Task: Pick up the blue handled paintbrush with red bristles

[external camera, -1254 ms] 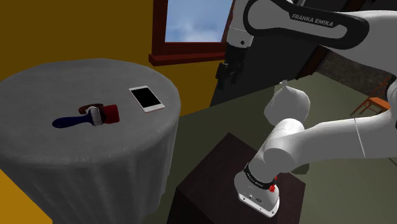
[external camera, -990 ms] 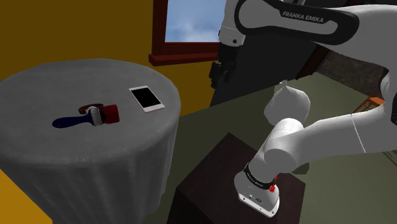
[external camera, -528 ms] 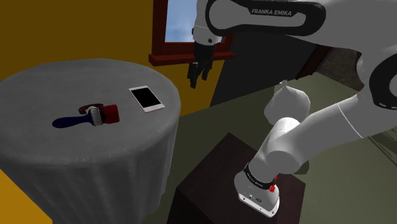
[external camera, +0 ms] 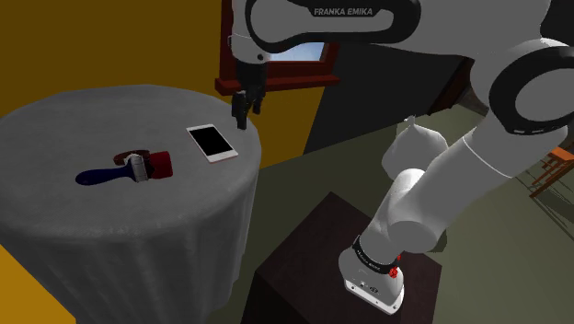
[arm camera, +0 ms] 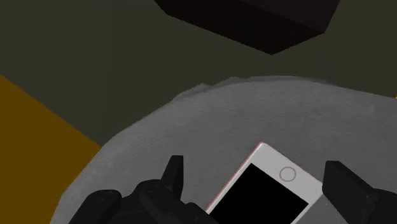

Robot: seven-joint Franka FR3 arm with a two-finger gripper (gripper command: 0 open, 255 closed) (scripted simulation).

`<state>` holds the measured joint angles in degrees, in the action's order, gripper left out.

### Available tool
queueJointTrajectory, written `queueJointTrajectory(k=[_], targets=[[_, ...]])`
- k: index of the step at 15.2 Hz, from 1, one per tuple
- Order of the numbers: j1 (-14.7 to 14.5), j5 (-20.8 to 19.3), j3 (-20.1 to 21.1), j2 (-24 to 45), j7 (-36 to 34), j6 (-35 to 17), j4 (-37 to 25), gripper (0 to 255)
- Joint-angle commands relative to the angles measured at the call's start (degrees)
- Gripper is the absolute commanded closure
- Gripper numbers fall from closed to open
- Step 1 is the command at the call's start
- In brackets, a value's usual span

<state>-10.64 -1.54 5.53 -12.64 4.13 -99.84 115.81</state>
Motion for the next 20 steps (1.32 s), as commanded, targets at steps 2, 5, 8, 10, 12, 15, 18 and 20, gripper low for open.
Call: queueJointTrajectory(k=[2, 5, 8, 10, 12, 15, 18, 20], targets=[[-1.5, -0.7, 1.7, 5.0, 1.4, -1.1, -4.2, 0], [-3.1, -1.6, 3.4, 9.8, 2.6, -1.5, -8.9, 0], [-4.8, -2.9, 5.2, 14.7, 3.7, -1.6, -13.8, 0], [-6.1, -3.9, 6.3, 17.8, 4.4, -1.4, -17.2, 0], [-7.4, -5.0, 7.4, 21.0, 5.0, -1.2, -20.7, 0], [-9.5, -6.9, 8.9, 25.9, 6.1, -0.5, -26.2, 0], [-12.0, -8.9, 10.3, 30.7, 7.2, 0.5, -31.9, 0], [-13.8, -10.3, 11.1, 33.9, 8.0, 1.3, -35.9, 0]])
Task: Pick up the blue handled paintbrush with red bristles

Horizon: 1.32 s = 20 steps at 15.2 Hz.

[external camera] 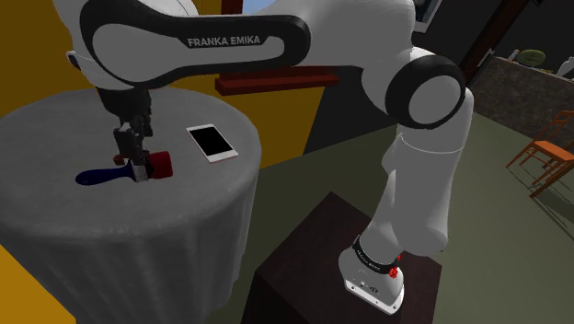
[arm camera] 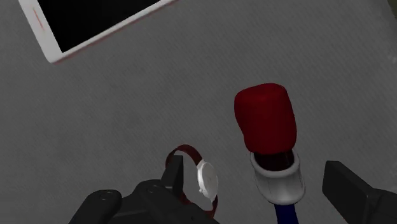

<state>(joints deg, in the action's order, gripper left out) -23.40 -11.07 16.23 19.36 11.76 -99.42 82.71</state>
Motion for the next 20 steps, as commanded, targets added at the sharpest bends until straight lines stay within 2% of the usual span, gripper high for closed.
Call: queueJointTrajectory(k=[1, 3, 10, 12, 13, 20], targets=[[-2.0, -1.5, 0.8, 3.6, 0.8, 1.3, -4.8, 0], [-3.1, -2.3, 1.2, 5.3, 1.3, 1.8, -7.1, 0], [-2.6, -2.5, 1.0, 5.4, 0.6, -3.9, -1.3, 0], [-2.6, -2.5, 1.0, 5.4, 0.6, -3.9, -1.3, 0], [-2.6, -2.5, 1.0, 5.3, 0.6, -4.0, -1.2, 255], [-2.6, -2.5, 1.0, 5.3, 0.6, -4.0, -1.0, 255]])
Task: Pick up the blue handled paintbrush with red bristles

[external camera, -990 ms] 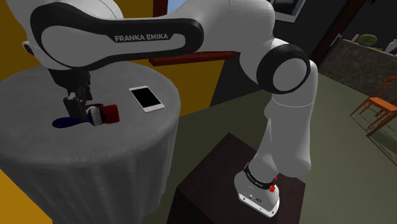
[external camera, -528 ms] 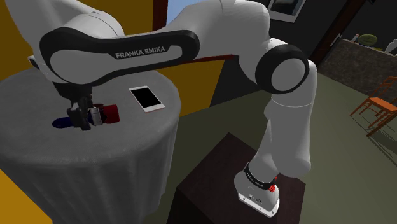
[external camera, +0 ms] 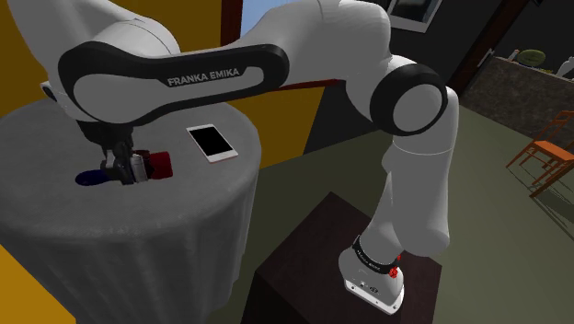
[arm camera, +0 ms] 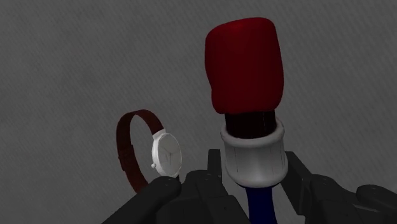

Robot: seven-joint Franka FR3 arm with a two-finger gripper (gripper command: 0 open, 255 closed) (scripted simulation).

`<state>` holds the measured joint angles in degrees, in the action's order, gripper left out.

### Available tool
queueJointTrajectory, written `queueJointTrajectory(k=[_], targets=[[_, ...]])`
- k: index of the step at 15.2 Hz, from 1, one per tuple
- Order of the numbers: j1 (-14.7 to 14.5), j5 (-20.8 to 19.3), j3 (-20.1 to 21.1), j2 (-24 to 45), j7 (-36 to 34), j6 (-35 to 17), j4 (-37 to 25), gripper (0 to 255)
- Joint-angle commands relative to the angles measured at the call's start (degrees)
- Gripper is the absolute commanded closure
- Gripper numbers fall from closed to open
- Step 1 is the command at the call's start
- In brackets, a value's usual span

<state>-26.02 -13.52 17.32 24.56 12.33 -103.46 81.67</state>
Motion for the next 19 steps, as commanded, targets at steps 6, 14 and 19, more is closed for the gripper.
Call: queueJointTrajectory(k=[6, 14, 19], targets=[[-0.2, 0.1, 0.0, 0.1, 0.4, 3.1, -3.2, 255], [-0.9, 0.1, 0.1, 0.5, 1.2, 9.5, -10.0, 255], [-1.3, 0.0, 0.1, 1.1, 1.5, 12.2, -13.3, 255]])
